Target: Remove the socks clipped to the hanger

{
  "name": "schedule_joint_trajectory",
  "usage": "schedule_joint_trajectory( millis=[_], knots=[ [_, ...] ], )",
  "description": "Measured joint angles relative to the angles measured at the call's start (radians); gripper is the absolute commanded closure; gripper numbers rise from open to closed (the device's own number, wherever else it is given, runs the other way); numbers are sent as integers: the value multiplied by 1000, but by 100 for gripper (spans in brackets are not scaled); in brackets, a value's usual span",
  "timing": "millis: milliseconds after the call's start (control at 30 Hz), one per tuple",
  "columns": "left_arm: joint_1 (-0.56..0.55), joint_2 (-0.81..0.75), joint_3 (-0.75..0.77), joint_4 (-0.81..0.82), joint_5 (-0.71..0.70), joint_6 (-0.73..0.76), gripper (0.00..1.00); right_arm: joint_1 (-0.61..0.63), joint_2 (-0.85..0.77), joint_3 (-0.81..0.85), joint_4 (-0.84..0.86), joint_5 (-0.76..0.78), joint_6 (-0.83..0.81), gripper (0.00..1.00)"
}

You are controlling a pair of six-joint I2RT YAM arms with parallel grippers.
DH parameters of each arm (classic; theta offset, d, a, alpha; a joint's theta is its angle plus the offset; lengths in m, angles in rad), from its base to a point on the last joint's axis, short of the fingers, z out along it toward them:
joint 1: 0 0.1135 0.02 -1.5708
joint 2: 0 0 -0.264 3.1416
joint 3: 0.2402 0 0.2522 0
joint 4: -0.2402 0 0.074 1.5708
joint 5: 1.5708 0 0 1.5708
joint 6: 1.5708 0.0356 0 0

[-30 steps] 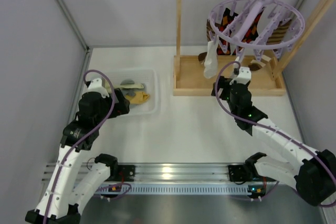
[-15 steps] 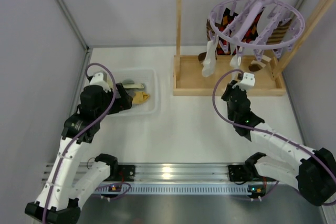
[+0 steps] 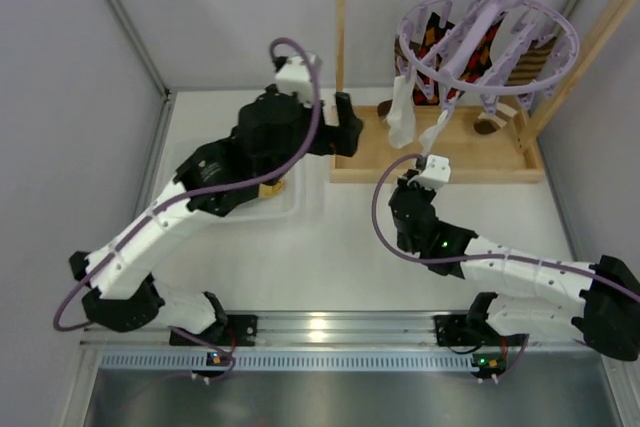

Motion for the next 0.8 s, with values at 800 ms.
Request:
schedule_joint_trajectory(
  millis=[800],
  knots=[
    [-154, 716, 711, 55, 53, 331, 5, 173, -112, 48, -175, 145, 59, 100]
  ],
)
